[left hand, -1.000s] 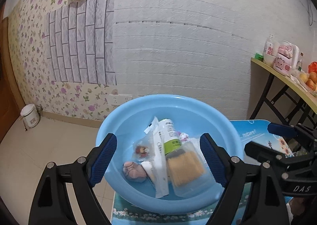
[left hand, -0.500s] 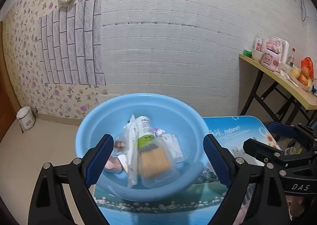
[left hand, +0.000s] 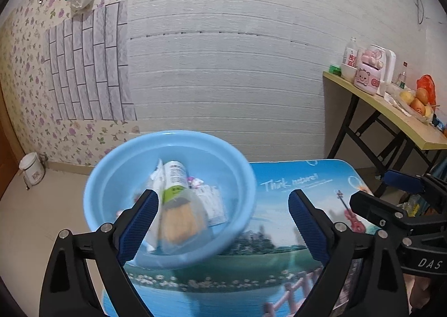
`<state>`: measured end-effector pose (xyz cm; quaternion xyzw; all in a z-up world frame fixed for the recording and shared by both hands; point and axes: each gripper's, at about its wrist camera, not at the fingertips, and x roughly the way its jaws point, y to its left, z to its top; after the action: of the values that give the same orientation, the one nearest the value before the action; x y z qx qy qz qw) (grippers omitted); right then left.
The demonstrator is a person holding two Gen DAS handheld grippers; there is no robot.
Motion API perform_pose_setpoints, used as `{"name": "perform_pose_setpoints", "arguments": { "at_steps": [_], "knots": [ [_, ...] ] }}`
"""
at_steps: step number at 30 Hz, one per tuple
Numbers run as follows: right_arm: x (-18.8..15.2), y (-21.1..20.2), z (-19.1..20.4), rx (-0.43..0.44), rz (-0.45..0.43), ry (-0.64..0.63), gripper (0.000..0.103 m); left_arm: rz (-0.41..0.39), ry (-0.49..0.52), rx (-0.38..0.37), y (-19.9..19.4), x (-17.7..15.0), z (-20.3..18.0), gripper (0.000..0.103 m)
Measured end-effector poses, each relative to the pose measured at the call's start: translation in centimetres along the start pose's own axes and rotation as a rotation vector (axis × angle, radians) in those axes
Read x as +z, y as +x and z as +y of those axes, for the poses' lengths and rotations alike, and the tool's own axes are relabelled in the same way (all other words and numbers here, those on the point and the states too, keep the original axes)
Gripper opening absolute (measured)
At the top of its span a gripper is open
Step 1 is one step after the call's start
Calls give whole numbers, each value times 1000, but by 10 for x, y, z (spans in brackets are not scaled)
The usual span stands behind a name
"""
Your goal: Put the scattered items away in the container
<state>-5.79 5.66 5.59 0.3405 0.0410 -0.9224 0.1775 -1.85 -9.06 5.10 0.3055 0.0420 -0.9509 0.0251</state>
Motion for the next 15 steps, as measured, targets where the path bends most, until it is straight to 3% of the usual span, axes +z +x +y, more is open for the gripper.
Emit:
{"name": "perform_pose_setpoints", "arguments": {
  "at_steps": [15],
  "knots": [
    [-28, -25, -61, -61, 12, 100, 86, 32, 59, -43, -4, -12, -63, 96]
  ]
}}
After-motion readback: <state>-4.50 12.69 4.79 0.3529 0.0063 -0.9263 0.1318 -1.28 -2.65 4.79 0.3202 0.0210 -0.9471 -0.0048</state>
